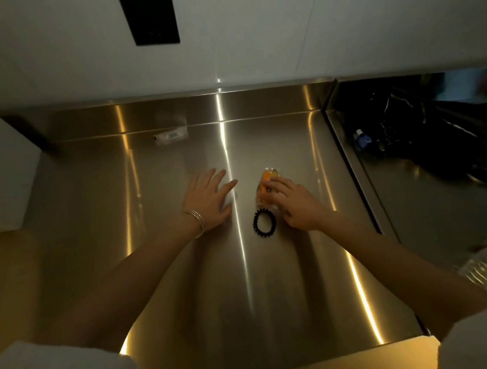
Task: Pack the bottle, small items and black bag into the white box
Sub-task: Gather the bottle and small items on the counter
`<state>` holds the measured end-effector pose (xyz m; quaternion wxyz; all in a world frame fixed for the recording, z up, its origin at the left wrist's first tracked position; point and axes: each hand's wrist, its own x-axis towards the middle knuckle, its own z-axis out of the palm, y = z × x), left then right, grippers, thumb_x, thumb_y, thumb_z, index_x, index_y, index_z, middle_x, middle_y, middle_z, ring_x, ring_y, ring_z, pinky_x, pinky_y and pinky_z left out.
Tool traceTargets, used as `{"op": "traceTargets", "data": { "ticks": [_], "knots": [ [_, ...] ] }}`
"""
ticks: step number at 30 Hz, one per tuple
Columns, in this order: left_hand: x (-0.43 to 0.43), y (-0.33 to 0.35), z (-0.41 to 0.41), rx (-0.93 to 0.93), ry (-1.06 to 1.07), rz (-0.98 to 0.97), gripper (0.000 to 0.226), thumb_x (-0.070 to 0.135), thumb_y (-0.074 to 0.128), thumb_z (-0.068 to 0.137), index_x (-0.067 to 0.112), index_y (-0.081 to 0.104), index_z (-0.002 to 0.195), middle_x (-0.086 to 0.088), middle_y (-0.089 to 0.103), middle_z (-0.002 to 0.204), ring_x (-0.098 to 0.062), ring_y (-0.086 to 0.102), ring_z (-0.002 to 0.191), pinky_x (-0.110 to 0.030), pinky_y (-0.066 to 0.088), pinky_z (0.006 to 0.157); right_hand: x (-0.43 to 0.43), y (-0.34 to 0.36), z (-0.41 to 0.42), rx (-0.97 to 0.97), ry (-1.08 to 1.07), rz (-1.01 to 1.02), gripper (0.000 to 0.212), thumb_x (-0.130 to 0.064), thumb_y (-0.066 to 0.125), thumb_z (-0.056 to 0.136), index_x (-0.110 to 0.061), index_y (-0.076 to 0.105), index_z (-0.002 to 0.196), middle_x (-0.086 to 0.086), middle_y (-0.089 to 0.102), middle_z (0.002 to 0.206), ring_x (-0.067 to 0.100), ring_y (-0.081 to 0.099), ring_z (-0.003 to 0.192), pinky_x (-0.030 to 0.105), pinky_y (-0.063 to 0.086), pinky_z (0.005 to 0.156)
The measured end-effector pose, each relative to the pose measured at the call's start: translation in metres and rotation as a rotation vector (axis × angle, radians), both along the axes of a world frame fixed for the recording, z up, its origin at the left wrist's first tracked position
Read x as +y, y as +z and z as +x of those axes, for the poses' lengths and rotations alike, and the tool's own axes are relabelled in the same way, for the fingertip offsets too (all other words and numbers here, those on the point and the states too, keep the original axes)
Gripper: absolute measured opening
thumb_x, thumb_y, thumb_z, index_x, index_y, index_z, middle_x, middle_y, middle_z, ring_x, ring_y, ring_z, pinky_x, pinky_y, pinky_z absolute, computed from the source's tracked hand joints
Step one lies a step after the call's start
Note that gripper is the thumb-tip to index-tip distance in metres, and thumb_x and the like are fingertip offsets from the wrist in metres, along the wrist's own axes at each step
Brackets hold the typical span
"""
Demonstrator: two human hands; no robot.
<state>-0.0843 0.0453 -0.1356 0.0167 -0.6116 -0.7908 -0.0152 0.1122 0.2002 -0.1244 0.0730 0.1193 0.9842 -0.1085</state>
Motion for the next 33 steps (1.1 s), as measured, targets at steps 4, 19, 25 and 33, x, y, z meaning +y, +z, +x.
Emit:
{"op": "traceTargets", "data": {
  "ticks": [4, 19, 25, 33],
  "knots": [
    [-0.007, 0.007, -0.004, 0.009, 0.002, -0.026, 0.060, 0.043, 0.053, 0.081, 0.027, 0.036, 0.136, -0.012, 0.034, 0.146, -0.034, 0.027, 0.134, -0.052, 0.020, 0.107, -0.010, 0.014, 0.003, -0.005, 0.024, 0.015, 0.063, -0.010, 0.052, 0.082, -0.022, 0.031, 0.140, 0.001, 0.021, 0.153, 0.023, 0.012, 0.141, 0.044, 0.026, 0.109],
    [0.014, 0.029, -0.112, -0.015, 0.190, 0.042, 0.066, 0.046, 0.038, 0.078, 0.015, 0.038, 0.136, -0.017, 0.038, 0.141, -0.033, 0.031, 0.131, -0.046, 0.022, 0.106, 0.002, 0.039, -0.109, 0.165, -0.039, 0.094, 0.057, -0.014, 0.050, 0.086, -0.019, 0.034, 0.140, 0.004, 0.030, 0.150, 0.023, 0.024, 0.139, 0.042, 0.020, 0.110],
    [0.035, 0.012, -0.143, -0.089, 0.271, 0.001, 0.070, 0.041, 0.047, 0.080, 0.013, 0.027, 0.141, -0.013, 0.029, 0.147, -0.030, 0.025, 0.135, -0.042, 0.022, 0.108, 0.022, 0.027, -0.124, 0.119, -0.073, 0.086, 0.056, -0.018, 0.047, 0.089, -0.021, 0.028, 0.142, 0.002, 0.025, 0.152, 0.021, 0.020, 0.140, 0.041, 0.016, 0.111],
    [0.049, -0.015, -0.150, -0.182, 0.285, -0.119, 0.071, 0.048, 0.045, 0.086, 0.016, 0.017, 0.144, -0.010, 0.014, 0.153, -0.026, 0.007, 0.140, -0.043, 0.012, 0.114, 0.037, 0.016, -0.120, 0.066, -0.129, 0.082, 0.054, -0.021, 0.044, 0.091, -0.023, 0.025, 0.142, 0.000, 0.021, 0.154, 0.020, 0.015, 0.141, 0.040, 0.011, 0.114]
  ]
}}
